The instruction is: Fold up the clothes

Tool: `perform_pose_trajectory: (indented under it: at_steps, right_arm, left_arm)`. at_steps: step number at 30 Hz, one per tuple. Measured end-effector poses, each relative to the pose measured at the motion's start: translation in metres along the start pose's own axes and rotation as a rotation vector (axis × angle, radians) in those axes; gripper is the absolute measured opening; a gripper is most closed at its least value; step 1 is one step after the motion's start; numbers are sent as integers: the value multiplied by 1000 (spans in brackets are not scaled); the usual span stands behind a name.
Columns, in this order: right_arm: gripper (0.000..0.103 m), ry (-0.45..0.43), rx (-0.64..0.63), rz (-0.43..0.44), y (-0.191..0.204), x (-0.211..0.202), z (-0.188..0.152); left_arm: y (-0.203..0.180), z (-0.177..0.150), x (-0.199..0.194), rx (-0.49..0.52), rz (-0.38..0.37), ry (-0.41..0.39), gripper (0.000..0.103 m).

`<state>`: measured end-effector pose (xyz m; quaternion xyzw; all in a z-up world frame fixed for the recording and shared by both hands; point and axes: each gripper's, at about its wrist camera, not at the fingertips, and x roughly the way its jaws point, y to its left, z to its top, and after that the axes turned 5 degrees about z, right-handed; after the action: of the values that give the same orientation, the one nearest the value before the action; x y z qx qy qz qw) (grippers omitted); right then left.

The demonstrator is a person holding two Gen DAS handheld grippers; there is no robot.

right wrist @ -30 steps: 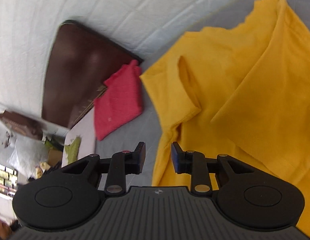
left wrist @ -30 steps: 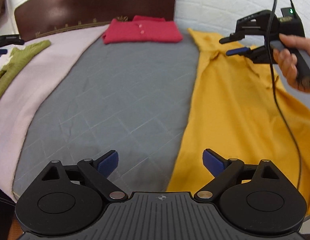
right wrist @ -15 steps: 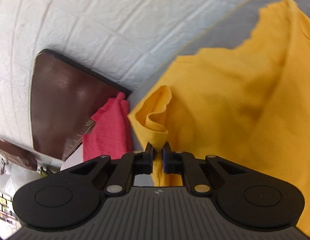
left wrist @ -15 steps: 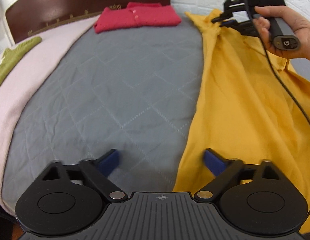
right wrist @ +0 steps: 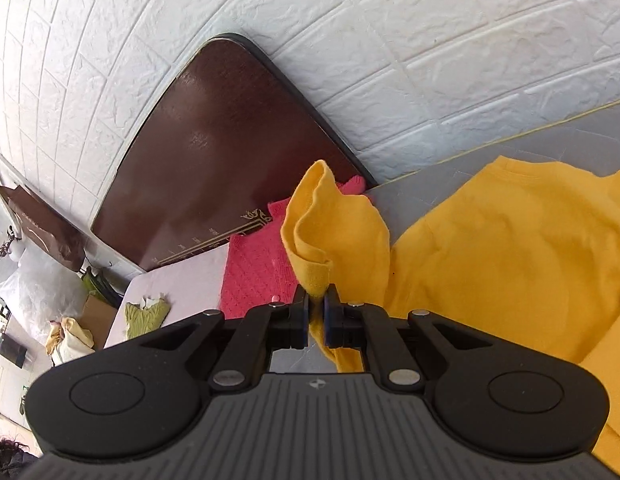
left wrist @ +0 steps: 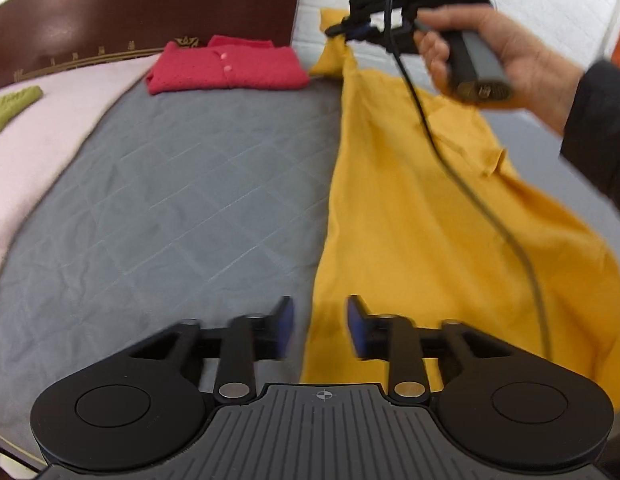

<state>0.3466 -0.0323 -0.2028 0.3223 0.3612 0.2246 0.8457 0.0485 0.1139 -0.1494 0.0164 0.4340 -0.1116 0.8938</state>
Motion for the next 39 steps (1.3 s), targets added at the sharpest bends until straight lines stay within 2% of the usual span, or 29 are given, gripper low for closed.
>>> perform_pose_trajectory:
  at_steps: [3,5,7,8,9,10,11,12,13,14,17,21,24,25,26,27,28,29,31,32,33,36,39]
  right_arm:
    - [8,3,8,28,1,4,-3]
    - [8,11,-5,40,5,7,-2]
    - [8,14,-38,44,16,14,0]
    - [8,19,-51,38,19,19,-1]
    - [8,25,-63,31,22,25,-3]
    - [8,31,-75,24,25,30,-4]
    - [8,36,-88,18,28,36,-6]
    - [8,42,-100,11,32,41,-8]
    - [8,48,-112,4,35,47,-9]
    - [8,54,-124,-2,38,52,-11]
    - [8,71,-161,-23,47,69,-16]
    - [9,111,-220,-73,56,96,-31]
    - [17,181,-294,-184,54,119,-52]
    - [25,191,-296,-203,52,120,-56]
    - [27,184,-290,-190,48,113,-56]
    - [41,180,-286,-195,47,103,-55]
    - [55,176,-308,-190,46,86,-54]
    - [57,172,-331,-184,45,68,-53]
    - [71,150,-408,-181,43,26,-52]
    - [75,142,-461,-203,39,3,-52]
    - [77,141,-517,-237,34,-18,-54]
    - [78,125,-821,-338,17,-78,-73]
    - [79,177,-1119,-347,-8,-123,-93]
  left_arm:
    - [6,-3,9,-44,-29,45,46]
    - [8,-4,10,-59,-38,47,48]
    - [7,-4,10,-55,-61,58,67]
    - [5,-3,9,-47,-69,63,81]
    - [2,-3,9,-39,-60,61,80]
    - [-2,-4,9,-30,-43,58,74]
    - [-6,-5,11,-18,-2,50,55]
    - [-9,-7,12,-7,35,44,27]
    - [-9,-8,11,-11,46,46,15]
    - [-4,-8,10,-46,14,61,3]
    - [6,-8,7,-86,-19,91,1]
    - [5,-12,-3,-74,5,107,1]
    - [10,-15,-9,-110,-3,118,2]
    - [13,-16,-11,-134,-15,120,3]
    - [17,-17,-13,-156,-24,120,12]
    - [20,-17,-16,-174,-27,117,36]
    - [21,-17,-20,-181,-34,112,38]
    - [11,-16,-24,-157,-54,104,43]
    - [-7,-14,-33,-110,-93,87,59]
    - [-16,-12,-37,-86,-113,78,74]
    - [-25,-11,-42,-62,-133,70,84]
    - [-53,-8,-55,9,-192,45,94]
    - [-80,-5,-68,81,-251,19,99]
